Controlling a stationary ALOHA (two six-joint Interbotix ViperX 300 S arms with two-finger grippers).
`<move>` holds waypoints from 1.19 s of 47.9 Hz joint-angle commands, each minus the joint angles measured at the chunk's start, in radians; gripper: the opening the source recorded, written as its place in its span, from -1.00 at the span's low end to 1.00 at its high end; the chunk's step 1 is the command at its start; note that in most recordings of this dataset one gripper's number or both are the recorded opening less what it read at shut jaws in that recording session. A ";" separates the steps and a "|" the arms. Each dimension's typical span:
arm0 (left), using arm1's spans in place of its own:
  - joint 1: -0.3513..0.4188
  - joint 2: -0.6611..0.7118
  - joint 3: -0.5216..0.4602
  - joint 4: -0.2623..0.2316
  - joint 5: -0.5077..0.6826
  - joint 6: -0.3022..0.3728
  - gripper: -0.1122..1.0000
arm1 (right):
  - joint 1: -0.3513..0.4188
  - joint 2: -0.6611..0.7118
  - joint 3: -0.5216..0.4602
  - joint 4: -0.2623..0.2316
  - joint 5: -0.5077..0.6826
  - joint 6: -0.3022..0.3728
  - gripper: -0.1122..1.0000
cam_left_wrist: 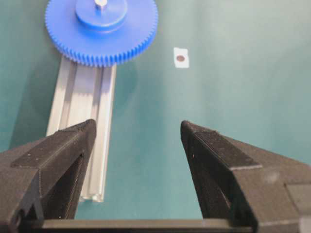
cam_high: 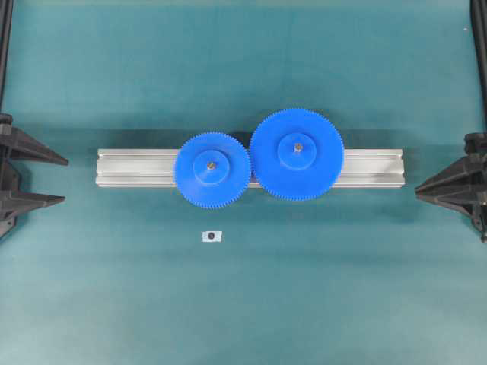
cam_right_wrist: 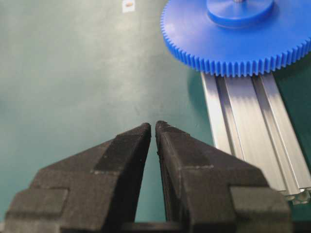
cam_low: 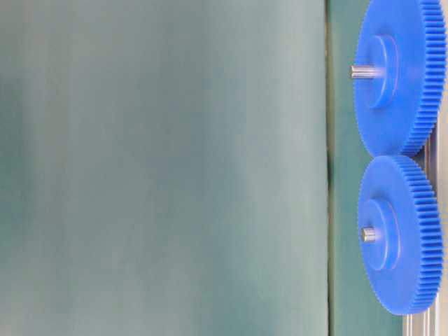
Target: Insert the small gear onto the shaft.
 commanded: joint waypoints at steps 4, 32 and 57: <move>0.003 0.008 -0.014 0.003 -0.009 0.002 0.61 | -0.002 0.015 -0.006 -0.003 0.041 0.069 -0.32; 0.003 0.008 -0.014 0.003 -0.009 0.002 0.61 | -0.002 0.015 -0.006 -0.003 0.041 0.069 -0.32; 0.003 0.008 -0.012 0.003 -0.009 0.002 0.61 | -0.002 0.015 -0.006 -0.003 0.041 0.069 -0.32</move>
